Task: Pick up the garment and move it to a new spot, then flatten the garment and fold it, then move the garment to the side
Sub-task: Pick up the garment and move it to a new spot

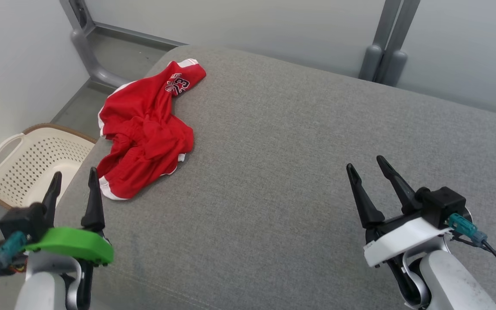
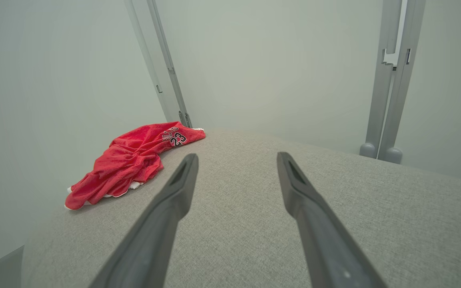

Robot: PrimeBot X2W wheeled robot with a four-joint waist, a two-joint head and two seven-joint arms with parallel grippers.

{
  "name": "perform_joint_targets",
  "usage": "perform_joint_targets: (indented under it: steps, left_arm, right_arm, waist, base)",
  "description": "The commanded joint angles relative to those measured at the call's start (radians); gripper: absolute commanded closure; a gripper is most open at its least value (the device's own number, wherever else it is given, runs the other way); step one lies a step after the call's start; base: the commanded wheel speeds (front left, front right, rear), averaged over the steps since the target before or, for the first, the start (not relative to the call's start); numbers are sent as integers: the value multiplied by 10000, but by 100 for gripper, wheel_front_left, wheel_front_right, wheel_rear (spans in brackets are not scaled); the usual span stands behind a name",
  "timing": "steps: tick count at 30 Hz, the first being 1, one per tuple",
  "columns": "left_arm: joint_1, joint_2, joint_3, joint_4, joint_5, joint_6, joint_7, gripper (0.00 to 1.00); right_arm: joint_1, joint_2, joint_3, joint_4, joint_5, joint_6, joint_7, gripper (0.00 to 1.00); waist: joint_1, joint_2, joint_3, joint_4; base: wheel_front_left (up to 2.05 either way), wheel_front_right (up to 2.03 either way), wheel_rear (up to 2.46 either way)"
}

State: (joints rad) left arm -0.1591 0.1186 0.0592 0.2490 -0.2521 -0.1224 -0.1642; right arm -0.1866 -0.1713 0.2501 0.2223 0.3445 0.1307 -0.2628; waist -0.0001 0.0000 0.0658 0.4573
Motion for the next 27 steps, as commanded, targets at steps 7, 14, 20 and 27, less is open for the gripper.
perform_joint_targets:
  steps: [7, 14, 20, 27]
  left_arm:
    - [-2714, 1057, -440, 1293, -2248, -92, 3027, 0]
    - [-4549, 2261, -608, 3516, -3617, -77, 4672, 0]
    - [-5260, 2738, -635, 5360, -4626, -78, 5407, 0]
    - [-5204, 2765, -1159, 6687, -5484, -79, 6324, 0]
  right_arm:
    - [-1081, -323, 499, -354, -126, 1, -24, 0]
    - [-1914, -273, 883, -773, -241, 1, -24, 0]
    - [-2329, -117, 1054, -1083, -200, 1, -24, 0]
    - [-2483, -84, 1114, -1110, -191, 3, -24, 0]
  waist:
    - [1, 0, 1426, -1094]
    - [1, 0, 2526, -2226]
    - [1, 0, 3011, -3061]
    - [1, 0, 3158, -3440]
  base:
    - [0, 0, 0]
    - [0, 0, 0]
    - [0, 0, 0]
    - [0, 0, 0]
